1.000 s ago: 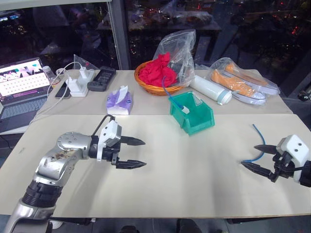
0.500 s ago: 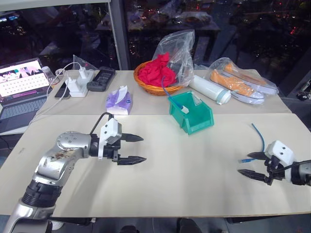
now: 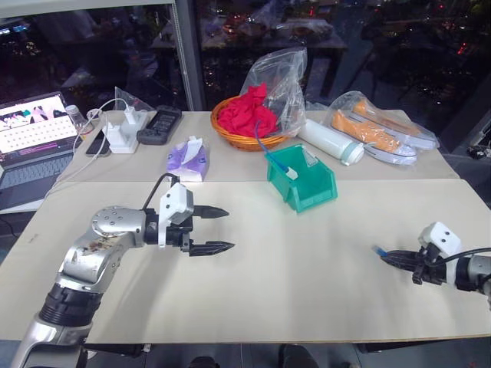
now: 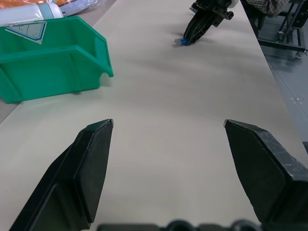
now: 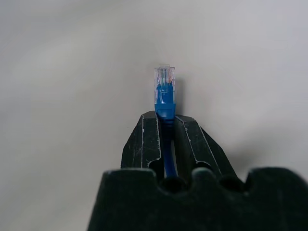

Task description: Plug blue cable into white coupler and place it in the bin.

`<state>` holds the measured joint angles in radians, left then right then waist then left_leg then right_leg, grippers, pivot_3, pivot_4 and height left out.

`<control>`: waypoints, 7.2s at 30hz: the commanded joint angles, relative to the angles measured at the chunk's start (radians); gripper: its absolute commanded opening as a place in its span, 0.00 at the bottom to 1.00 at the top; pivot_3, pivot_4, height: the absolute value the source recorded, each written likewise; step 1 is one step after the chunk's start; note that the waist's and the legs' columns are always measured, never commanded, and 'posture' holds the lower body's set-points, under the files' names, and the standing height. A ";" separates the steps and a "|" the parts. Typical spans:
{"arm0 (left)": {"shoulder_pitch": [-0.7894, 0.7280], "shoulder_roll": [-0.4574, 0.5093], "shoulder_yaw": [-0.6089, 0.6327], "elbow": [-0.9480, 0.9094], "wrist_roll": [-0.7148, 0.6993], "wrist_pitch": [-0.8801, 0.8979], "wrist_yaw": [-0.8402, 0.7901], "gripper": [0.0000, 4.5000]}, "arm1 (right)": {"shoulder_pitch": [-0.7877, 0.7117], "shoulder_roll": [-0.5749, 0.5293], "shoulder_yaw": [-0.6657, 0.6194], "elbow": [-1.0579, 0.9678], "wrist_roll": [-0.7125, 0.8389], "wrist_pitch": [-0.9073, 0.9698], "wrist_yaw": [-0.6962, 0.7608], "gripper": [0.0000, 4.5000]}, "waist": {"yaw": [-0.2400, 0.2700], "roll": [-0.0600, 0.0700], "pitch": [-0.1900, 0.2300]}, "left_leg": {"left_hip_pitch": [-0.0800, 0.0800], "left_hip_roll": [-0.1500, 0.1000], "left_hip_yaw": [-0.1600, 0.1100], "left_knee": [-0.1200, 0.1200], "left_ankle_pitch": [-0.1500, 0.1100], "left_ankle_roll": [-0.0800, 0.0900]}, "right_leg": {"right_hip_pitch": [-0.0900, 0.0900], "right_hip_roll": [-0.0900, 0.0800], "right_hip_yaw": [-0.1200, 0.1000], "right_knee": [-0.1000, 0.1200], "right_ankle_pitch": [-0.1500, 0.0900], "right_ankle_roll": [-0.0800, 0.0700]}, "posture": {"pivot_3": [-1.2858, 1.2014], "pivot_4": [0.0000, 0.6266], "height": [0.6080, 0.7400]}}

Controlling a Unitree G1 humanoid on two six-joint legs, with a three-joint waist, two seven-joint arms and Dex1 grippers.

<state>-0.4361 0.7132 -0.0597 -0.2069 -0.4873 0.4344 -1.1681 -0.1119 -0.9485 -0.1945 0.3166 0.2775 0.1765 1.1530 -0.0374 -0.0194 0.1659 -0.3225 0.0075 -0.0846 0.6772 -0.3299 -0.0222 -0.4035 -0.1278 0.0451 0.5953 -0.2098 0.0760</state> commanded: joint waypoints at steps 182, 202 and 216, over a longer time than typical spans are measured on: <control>0.305 -0.243 0.432 0.524 0.229 -0.346 0.731 0.13 | -0.062 0.094 0.220 -1.053 0.471 0.473 -0.605 0.00 | 0.019 0.001 -0.006 | -0.012 -0.004 -0.013 0.004 0.006 -0.007 | -0.016 0.001 -0.002 0.015 0.004 -0.004 | 0.52 0.24 1.00; -0.174 -0.320 -0.339 0.338 0.311 -0.233 -0.032 0.14 | 0.042 0.219 0.068 -1.122 0.500 0.622 -0.806 0.00 | 0.017 -0.002 -0.005 | -0.017 -0.005 -0.014 0.004 0.007 -0.010 | -0.017 0.001 -0.003 0.013 0.005 -0.003 | 0.52 0.24 1.00; -0.199 -0.360 -0.438 0.242 0.439 0.216 0.121 0.14 | 0.161 0.766 0.046 -1.206 0.825 0.793 -1.536 0.00 | 0.019 -0.002 -0.004 | -0.015 -0.005 -0.017 0.004 0.008 -0.010 | -0.017 0.001 -0.002 0.014 0.004 -0.004 | 0.52 0.24 1.00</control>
<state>-0.6393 0.3454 -0.4990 0.0456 -0.0710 0.5646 -1.0842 0.0490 -0.1883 -0.1387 -0.8467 1.0365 0.9634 -0.3254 -0.0185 -0.0211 0.1616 -0.3375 0.0024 -0.1011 0.6815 -0.3221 -0.0320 -0.4206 -0.1270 0.0431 0.6093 -0.2056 0.0724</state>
